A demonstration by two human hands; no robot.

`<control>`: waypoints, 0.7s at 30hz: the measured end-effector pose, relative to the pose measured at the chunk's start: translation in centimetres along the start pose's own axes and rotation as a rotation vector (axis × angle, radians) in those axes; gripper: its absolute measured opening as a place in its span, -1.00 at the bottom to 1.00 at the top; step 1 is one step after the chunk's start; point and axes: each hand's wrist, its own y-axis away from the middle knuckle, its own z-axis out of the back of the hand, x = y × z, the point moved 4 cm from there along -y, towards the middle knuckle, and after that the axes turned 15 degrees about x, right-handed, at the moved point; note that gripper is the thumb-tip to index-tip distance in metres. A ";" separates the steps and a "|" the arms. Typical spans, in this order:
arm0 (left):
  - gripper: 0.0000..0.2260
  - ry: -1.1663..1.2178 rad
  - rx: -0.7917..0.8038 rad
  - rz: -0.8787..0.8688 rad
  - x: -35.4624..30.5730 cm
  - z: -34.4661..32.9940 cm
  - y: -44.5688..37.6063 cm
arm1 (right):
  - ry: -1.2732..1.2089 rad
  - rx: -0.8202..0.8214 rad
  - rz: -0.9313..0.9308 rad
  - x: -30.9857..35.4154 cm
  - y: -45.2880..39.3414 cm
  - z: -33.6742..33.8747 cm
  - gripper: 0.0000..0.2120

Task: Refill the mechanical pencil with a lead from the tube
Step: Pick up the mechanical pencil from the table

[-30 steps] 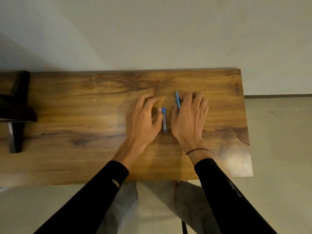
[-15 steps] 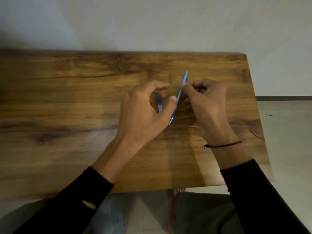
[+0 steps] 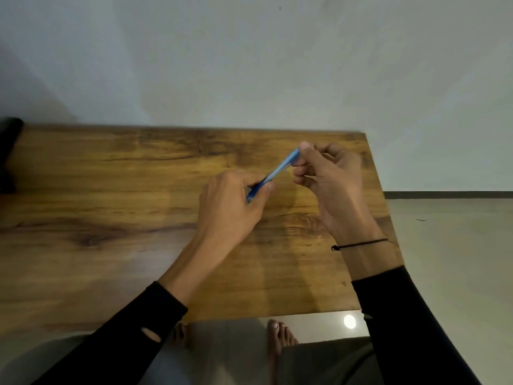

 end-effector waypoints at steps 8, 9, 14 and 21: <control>-0.82 -0.079 0.080 -0.030 0.2 1.2 -1.1 | 0.227 0.024 0.070 0.4 -1.4 1.1 -0.93; -0.79 -0.070 0.079 -0.036 0.3 1.3 -1.2 | 0.244 0.023 0.081 0.4 -1.5 1.3 -0.93; -0.83 -0.117 0.084 0.010 1.4 1.9 -1.4 | 0.285 -0.016 0.182 0.5 -2.1 2.2 -0.94; -0.82 -0.073 0.009 0.065 2.8 2.7 -2.0 | 1.044 0.130 0.188 -2.1 -3.6 0.9 -0.85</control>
